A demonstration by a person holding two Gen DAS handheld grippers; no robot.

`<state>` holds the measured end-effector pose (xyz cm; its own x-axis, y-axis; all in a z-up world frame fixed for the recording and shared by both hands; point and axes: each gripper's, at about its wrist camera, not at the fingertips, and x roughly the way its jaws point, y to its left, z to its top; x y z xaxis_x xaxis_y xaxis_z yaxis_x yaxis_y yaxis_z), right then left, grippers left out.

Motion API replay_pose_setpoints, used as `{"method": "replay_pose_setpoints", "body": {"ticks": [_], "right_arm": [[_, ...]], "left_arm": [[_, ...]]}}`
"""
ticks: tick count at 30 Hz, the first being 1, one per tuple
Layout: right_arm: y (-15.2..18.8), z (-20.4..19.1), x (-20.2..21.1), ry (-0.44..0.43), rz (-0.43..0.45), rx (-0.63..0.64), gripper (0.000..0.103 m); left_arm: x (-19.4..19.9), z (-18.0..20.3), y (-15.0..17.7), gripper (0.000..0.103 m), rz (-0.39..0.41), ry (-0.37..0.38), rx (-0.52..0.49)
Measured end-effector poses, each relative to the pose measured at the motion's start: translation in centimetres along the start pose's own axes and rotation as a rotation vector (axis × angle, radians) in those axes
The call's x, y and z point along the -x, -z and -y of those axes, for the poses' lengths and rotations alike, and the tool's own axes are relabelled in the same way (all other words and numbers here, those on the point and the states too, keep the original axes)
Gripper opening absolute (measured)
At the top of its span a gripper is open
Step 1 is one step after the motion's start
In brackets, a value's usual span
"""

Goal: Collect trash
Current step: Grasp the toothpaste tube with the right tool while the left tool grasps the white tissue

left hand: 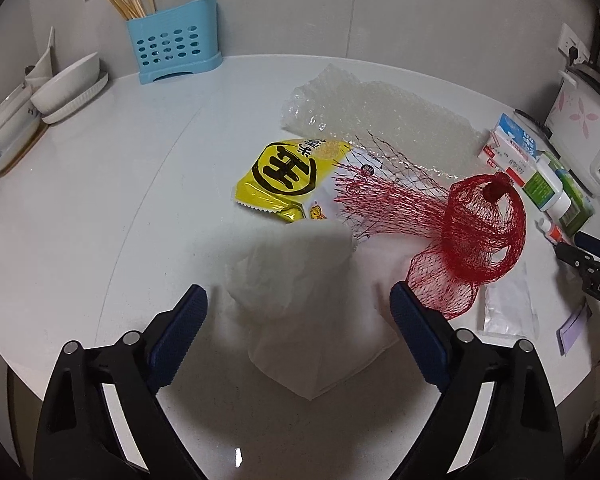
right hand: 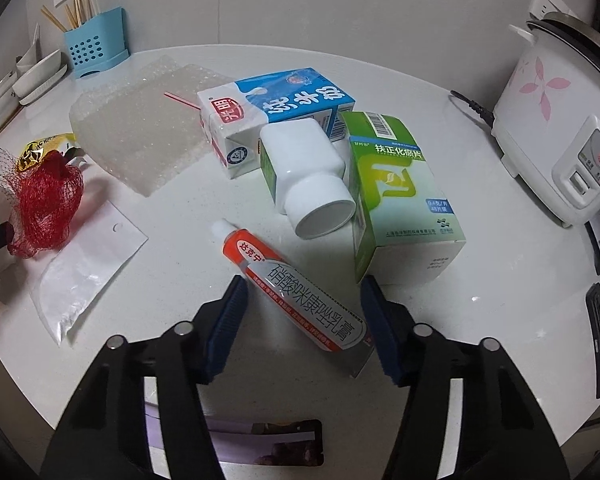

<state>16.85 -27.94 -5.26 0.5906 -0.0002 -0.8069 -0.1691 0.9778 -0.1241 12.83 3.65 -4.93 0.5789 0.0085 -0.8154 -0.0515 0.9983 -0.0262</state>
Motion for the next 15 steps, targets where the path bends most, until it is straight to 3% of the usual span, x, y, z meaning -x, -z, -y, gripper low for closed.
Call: {"method": "replay_pose_setpoints", "body": {"ticks": [4,9,15], "right_arm": [[0.1,-0.6,0.2,0.015,-0.008,0.014,0.031],[0.3,-0.9,0.6,0.018,-0.001,0.010,0.023],[0.3,-0.7,1.7,0.025,0.034,-0.015,0.022]], "left_arm": [[0.2,0.1,0.3,0.068,-0.040,0.002,-0.002],[0.6,-0.8,0.6,0.036,-0.056,0.014,0.033],[1.9,-1.1,0.7,0.025,-0.032,0.046,0.039]]}}
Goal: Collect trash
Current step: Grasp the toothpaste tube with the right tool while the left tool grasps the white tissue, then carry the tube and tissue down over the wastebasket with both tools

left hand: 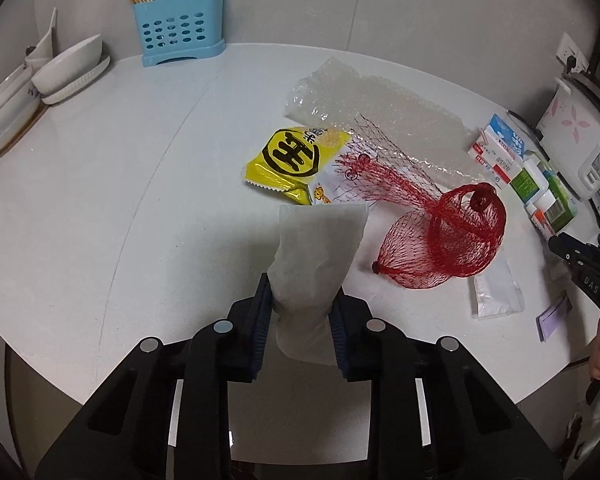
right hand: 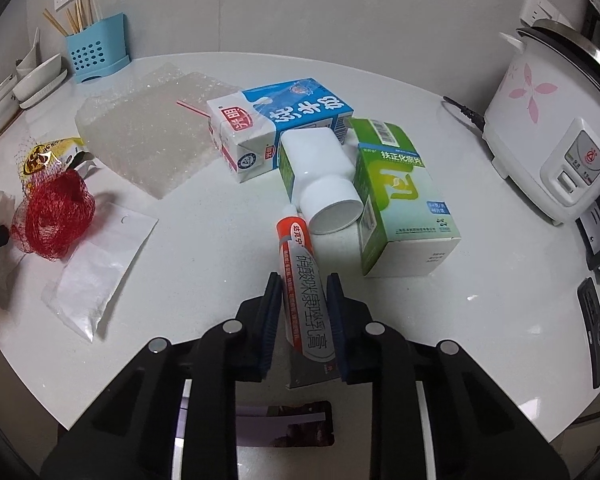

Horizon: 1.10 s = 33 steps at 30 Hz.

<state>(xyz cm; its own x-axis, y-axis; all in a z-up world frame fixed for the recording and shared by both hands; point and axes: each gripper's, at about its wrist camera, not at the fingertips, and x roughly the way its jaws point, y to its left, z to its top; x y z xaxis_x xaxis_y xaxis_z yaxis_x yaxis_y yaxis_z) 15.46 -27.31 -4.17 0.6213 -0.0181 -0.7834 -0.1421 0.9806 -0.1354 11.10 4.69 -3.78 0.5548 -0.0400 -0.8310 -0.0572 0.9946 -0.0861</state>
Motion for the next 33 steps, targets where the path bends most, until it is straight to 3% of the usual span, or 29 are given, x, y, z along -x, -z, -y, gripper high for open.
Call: {"method": "replay_pose_setpoints", "body": {"ticks": [8,10,18,33], "right_arm": [[0.2,-0.1,2.3,-0.010,0.045,-0.020,0.018],[0.5,-0.1,2.8,-0.016,0.052,-0.029,0.013],[1.4,-0.1,3.6,-0.016,0.054,-0.052,0.012],[2.9,-0.4,9.6,-0.051,0.155,-0.080,0.011]], "left_arm": [[2.8,-0.3,0.3,0.018,0.063,-0.001,0.017],[3.6,-0.4,0.5,0.018,0.080,0.007,0.019],[6.2,0.3,1.5,0.018,0.132,0.002,0.011],[11.0,1.7,4.0,0.015,0.210,0.051,-0.014]]}}
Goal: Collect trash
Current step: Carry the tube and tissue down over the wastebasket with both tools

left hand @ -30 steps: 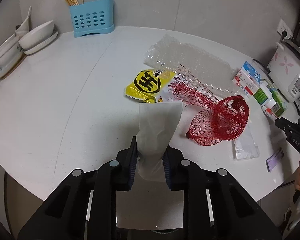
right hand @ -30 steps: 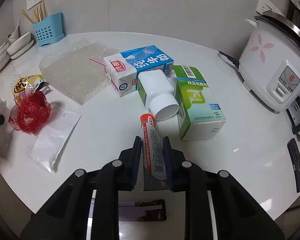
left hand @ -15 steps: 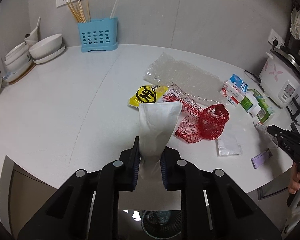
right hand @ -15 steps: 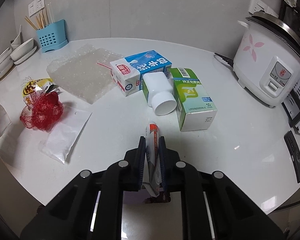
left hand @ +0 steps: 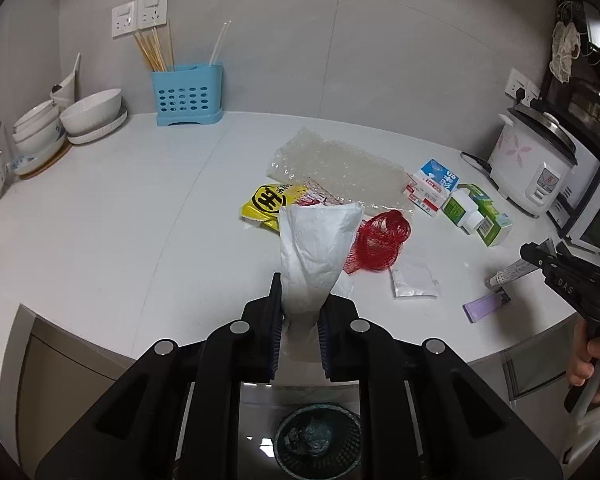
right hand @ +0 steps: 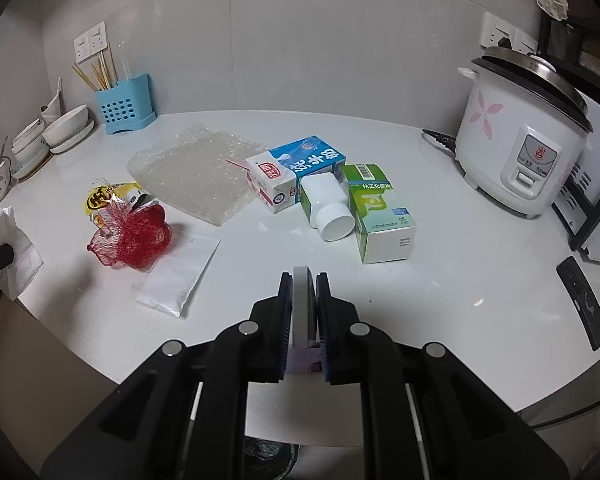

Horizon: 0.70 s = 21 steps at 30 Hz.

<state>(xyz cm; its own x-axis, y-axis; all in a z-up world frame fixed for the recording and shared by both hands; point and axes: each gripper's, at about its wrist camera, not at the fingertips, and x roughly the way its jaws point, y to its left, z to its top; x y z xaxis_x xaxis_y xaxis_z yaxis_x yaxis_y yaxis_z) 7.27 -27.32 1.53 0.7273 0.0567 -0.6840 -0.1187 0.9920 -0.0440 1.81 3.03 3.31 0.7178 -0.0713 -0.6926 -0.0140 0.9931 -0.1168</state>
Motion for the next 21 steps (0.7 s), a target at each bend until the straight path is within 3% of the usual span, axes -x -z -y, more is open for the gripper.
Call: {"method": "replay_pose_setpoints", "body": {"ticks": [9,21], "right_arm": [[1.8,-1.3,5.5,-0.044,0.078,0.011,0.011],[8.6,-3.3,12.2,-0.134,0.151,0.046,0.011]], "left_arm": [[3.3,1.8,2.1,0.015,0.038,0.044,-0.033],[7.2,4.6,8.3,0.015,0.078,0.118,-0.099]]}}
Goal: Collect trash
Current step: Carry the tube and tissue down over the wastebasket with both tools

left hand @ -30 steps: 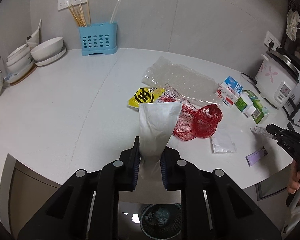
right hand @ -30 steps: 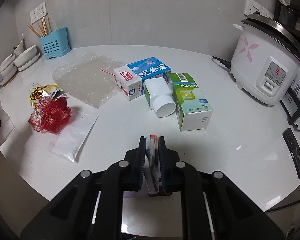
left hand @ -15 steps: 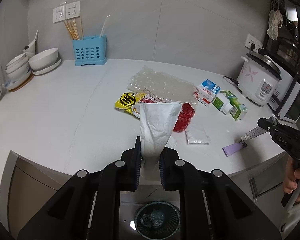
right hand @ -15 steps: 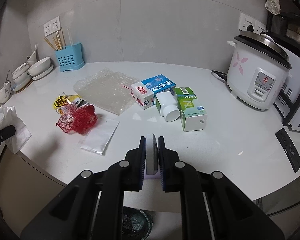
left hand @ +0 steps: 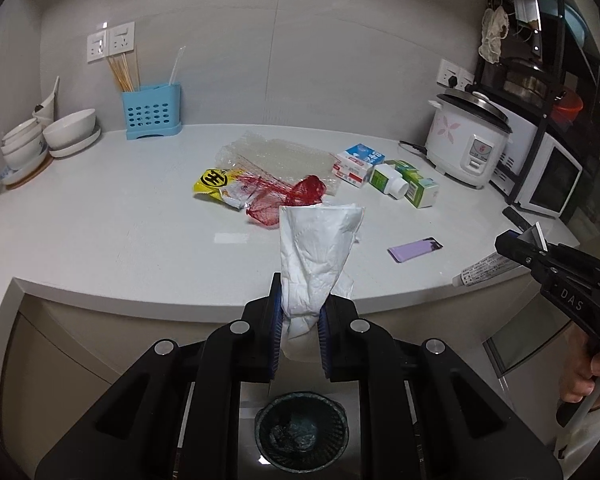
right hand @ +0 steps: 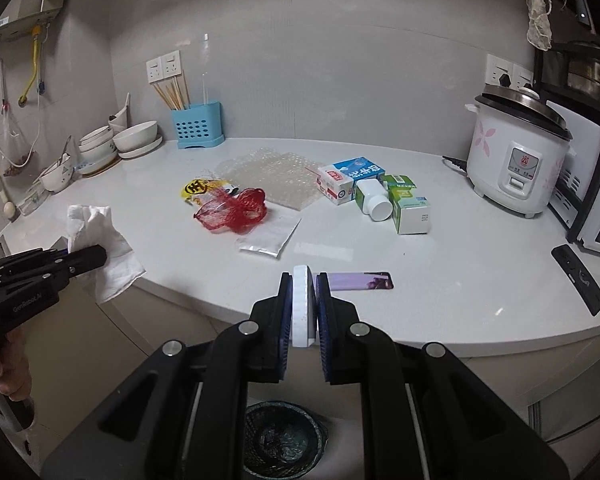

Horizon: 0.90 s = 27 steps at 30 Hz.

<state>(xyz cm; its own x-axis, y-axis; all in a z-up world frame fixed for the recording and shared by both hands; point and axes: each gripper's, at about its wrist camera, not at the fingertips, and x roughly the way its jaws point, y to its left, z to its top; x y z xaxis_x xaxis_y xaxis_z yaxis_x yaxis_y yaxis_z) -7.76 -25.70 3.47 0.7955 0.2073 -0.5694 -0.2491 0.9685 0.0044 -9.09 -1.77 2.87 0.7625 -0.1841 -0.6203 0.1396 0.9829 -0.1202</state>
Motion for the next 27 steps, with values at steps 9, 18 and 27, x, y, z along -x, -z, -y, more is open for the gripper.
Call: {"method": "replay_pose_setpoints", "body": {"ticks": [9,18,27], "right_arm": [[6.5,-1.6,1.0,-0.031,-0.005,-0.006,0.011],[14.0,-3.0,-3.1,-0.034,-0.069,-0.028,0.011],[22.7,-3.6,-11.8,0.015,-0.190,-0.058,0.011]], "left_arm": [[-0.4,1.9,7.3,0.015,-0.043,0.036,-0.043],[-4.9,1.9,14.8,0.015,-0.059,0.041,-0.061],[-14.0,0.1,21.3,0.015,-0.148,0.077,-0.002]]}}
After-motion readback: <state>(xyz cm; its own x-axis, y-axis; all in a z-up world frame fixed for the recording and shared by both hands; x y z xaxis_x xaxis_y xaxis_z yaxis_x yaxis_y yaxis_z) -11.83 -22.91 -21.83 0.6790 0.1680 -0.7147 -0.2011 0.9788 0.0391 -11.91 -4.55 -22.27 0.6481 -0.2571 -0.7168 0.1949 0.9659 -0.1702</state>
